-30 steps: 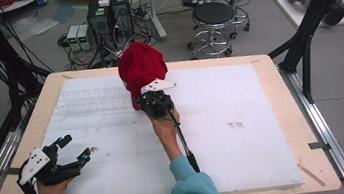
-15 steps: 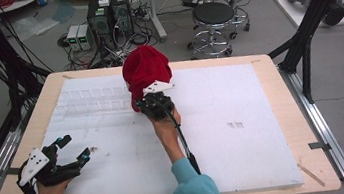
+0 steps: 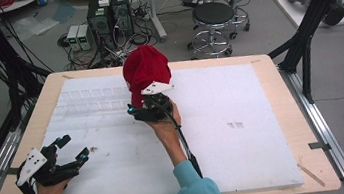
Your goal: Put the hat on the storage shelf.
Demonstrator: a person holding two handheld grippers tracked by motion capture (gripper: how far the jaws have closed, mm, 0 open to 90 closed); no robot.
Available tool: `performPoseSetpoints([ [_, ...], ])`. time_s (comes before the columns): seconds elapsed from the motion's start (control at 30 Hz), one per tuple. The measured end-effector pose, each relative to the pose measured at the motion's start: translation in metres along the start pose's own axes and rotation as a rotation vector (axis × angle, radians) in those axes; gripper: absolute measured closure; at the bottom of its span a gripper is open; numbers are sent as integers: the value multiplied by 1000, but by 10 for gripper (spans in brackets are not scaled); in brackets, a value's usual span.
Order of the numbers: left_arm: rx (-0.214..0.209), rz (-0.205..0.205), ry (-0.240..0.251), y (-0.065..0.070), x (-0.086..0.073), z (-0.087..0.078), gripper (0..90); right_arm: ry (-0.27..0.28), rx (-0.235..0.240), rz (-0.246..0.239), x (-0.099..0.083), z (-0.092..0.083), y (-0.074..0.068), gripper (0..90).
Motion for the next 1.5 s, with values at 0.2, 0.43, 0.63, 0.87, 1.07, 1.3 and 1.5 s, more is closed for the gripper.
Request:
performPoseSetpoints([
  [0.2,-3,7,3,1,0,0,151,-11,-6,25,-11,-22,-1,243],
  [0.43,-4,14,2,2,0,0,151,-24,8,66,-25,-64,9,165],
  [0.63,-4,18,3,2,0,0,151,27,-34,44,-44,-100,22,158],
  [0.87,-3,15,2,2,0,0,151,22,-68,6,-76,-132,32,140],
  [1.07,-2,21,1,2,0,0,151,41,-117,-24,-116,-154,45,132],
  [1.3,-4,30,-1,3,0,0,151,118,-209,-19,-165,-172,68,121],
  [1.5,-5,27,1,3,0,0,151,213,-232,17,-184,-182,77,117],
])
Point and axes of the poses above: each handheld gripper's, and its own axes: z roughly forward along the jaws, x roughly out of its top, y roughly to its right, the point moved 9 cm from there along z, roughly forward along the jaws, and after that the axes turned 13 degrees about -y, right-handed, at the moved point
